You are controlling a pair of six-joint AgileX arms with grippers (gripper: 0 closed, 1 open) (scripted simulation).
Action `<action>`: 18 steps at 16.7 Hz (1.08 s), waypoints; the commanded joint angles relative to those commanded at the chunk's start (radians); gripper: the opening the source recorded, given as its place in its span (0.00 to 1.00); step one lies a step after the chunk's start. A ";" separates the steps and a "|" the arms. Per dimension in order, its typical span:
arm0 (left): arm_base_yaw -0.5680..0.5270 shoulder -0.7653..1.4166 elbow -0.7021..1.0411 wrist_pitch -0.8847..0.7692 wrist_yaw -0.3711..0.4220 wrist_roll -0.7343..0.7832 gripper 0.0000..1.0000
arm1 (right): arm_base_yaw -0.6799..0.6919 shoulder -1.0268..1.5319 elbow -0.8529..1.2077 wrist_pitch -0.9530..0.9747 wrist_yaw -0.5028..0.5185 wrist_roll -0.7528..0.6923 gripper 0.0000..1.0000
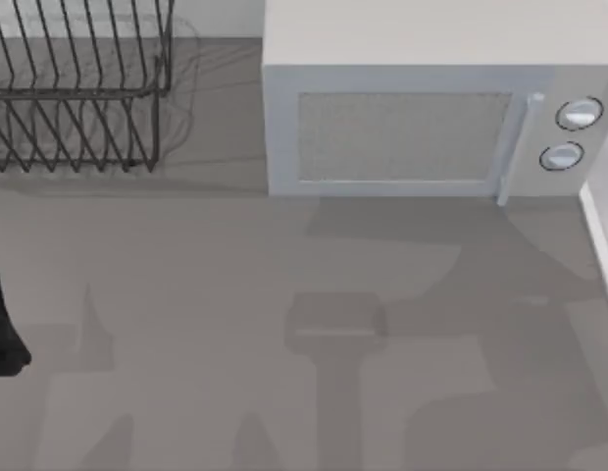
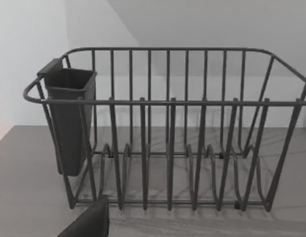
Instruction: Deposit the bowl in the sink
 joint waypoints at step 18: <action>0.000 0.000 0.000 0.000 0.000 0.000 1.00 | -0.160 0.310 -0.131 0.482 -0.005 -0.038 0.00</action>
